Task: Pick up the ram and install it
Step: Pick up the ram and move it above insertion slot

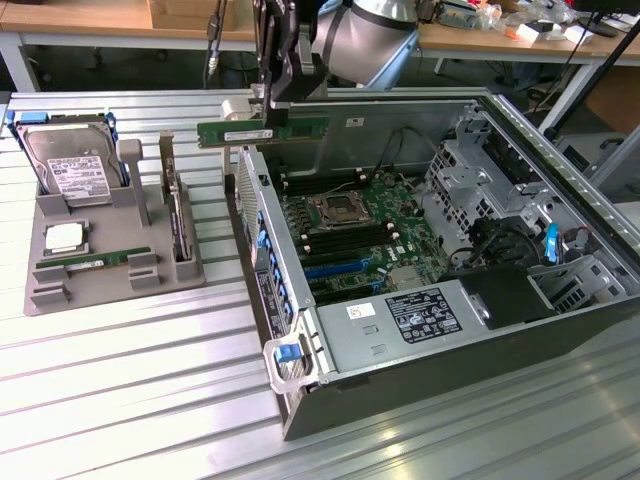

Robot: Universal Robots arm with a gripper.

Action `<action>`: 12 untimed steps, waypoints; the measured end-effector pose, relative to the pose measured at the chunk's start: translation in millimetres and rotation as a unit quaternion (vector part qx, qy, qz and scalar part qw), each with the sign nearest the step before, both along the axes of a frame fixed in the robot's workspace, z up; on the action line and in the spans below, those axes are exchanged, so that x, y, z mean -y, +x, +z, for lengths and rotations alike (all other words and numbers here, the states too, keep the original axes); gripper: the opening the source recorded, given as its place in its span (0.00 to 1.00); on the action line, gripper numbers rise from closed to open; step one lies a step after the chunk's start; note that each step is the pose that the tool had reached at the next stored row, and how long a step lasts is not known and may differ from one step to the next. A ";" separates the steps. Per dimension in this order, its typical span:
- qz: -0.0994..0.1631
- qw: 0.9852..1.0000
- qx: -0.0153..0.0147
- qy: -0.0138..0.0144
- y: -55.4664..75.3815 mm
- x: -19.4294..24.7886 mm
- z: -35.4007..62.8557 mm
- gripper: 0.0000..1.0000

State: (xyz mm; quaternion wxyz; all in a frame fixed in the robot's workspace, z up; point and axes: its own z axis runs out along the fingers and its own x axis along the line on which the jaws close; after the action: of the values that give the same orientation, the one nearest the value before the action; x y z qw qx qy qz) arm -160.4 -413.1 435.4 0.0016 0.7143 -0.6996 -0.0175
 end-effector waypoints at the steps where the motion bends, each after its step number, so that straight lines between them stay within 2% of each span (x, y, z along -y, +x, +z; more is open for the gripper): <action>1: 0.000 1.000 0.000 0.000 1.7 0.0 0.0 0.12; 7: 0.000 1.000 0.000 0.000 17.4 0.0 -0.1 0.12; 12: 0.000 1.000 0.000 0.000 24.8 0.0 -0.1 0.12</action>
State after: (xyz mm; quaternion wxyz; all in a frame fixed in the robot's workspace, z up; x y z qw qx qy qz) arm -135.6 -413.1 435.3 0.0018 0.7144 -0.6995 -0.0173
